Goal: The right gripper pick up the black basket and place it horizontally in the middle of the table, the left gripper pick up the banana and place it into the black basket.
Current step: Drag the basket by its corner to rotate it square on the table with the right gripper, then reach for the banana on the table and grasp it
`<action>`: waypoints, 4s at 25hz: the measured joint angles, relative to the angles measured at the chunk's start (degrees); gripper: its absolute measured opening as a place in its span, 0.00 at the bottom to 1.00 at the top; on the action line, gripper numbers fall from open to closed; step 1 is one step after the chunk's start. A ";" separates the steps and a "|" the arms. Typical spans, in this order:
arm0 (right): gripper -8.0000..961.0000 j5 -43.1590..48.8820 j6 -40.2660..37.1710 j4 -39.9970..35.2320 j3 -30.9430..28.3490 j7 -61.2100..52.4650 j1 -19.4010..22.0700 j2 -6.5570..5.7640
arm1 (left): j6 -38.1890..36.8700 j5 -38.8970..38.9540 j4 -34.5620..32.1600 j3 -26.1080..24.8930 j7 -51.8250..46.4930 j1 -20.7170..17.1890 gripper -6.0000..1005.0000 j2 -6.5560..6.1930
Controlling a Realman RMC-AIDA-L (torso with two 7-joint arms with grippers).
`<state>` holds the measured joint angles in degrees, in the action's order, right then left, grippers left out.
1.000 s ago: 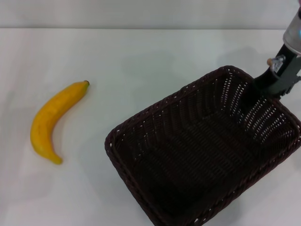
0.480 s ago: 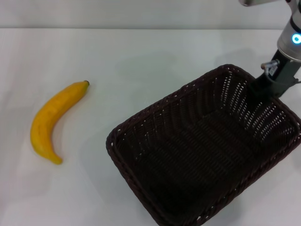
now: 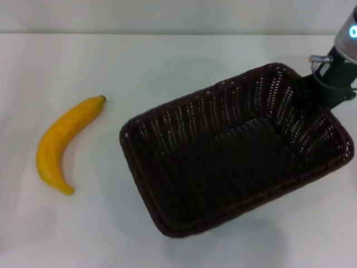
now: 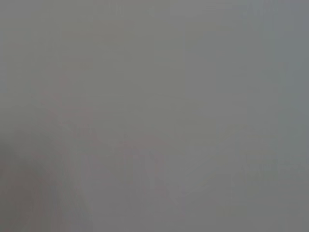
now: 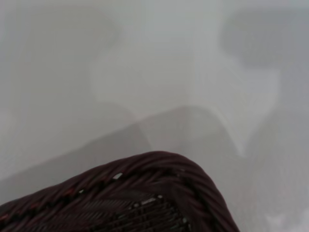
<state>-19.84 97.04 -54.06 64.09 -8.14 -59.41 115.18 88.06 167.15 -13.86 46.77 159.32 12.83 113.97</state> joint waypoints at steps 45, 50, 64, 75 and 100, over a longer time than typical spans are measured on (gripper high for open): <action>0.59 -9.96 11.72 -25.51 2.42 -7.67 12.71 -3.74 | -6.93 -1.35 -0.03 -1.20 -0.30 6.80 0.89 -0.98; 0.69 -7.71 8.74 -32.32 2.16 -3.12 16.78 -5.98 | -9.70 -7.91 -0.08 -1.11 -4.64 6.76 0.89 -0.56; 0.69 -34.38 -33.35 -32.96 -15.78 50.93 38.38 -0.61 | -26.23 -57.11 -36.03 -1.41 -72.75 -5.15 0.89 0.33; 0.69 -73.00 -33.01 7.53 -33.54 106.06 37.56 -3.01 | -14.66 -107.88 -63.33 -1.49 -130.59 -0.60 0.89 -2.01; 0.69 -78.77 -33.91 18.34 -39.87 130.09 38.33 -0.43 | 2.88 -143.86 -41.11 -1.11 -134.92 27.16 0.88 -2.87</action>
<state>-98.61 63.13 -35.72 24.22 121.95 -21.09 114.75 90.94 23.29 -54.96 45.67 24.40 39.99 111.09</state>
